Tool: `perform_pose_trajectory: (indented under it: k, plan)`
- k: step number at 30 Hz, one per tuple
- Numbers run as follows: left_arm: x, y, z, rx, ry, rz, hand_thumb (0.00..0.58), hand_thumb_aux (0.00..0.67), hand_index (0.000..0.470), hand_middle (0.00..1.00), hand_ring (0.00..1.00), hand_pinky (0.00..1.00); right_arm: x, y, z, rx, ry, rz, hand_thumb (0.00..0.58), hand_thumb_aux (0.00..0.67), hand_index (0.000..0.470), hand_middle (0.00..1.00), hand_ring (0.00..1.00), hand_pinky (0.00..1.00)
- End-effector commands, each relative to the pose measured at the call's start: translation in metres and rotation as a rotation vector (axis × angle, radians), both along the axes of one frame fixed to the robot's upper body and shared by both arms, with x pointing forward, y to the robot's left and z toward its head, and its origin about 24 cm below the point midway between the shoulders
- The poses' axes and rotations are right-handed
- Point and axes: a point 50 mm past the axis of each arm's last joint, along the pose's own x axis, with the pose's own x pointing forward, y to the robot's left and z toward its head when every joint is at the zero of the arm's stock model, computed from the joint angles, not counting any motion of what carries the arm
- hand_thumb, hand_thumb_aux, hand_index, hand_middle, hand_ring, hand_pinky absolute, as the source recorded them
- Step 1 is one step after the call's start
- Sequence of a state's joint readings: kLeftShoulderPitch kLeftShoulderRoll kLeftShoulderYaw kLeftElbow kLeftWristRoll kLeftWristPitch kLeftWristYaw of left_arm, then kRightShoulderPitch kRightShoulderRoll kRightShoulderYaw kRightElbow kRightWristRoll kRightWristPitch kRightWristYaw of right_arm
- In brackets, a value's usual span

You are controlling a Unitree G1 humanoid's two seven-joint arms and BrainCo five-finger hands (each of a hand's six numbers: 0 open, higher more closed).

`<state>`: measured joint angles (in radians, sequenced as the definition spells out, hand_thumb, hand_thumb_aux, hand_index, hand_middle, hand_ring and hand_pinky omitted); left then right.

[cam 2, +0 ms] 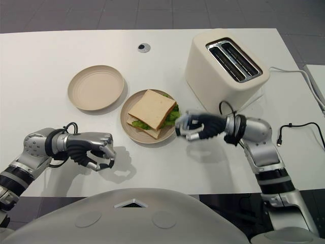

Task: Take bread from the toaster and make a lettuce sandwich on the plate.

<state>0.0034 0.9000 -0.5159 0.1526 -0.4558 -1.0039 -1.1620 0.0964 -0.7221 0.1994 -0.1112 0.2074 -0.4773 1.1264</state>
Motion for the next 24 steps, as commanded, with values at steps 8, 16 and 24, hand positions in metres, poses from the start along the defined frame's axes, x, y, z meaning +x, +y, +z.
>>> perform_pose_trajectory:
  k: [8,16,24]
  plan:
    - [0.018,-0.03,-0.045,0.066,0.134,0.022,0.58,0.67,0.47,1.0,1.0,1.0,-0.005,-0.002,-0.044,-0.269,0.068,0.081,0.58,0.67,0.47,1.0,1.0,1.0]
    - [0.081,-0.037,-0.057,0.034,-0.035,0.429,0.58,0.67,0.47,1.0,1.0,1.0,0.059,0.067,-0.052,0.12,-0.106,-0.417,0.58,0.67,0.47,1.0,1.0,1.0]
    - [0.118,-0.046,-0.032,-0.261,-0.22,0.783,0.0,0.0,0.0,0.46,0.46,0.46,0.096,0.07,-0.031,0.328,-0.366,-0.683,0.58,0.67,0.47,0.47,0.47,0.47]
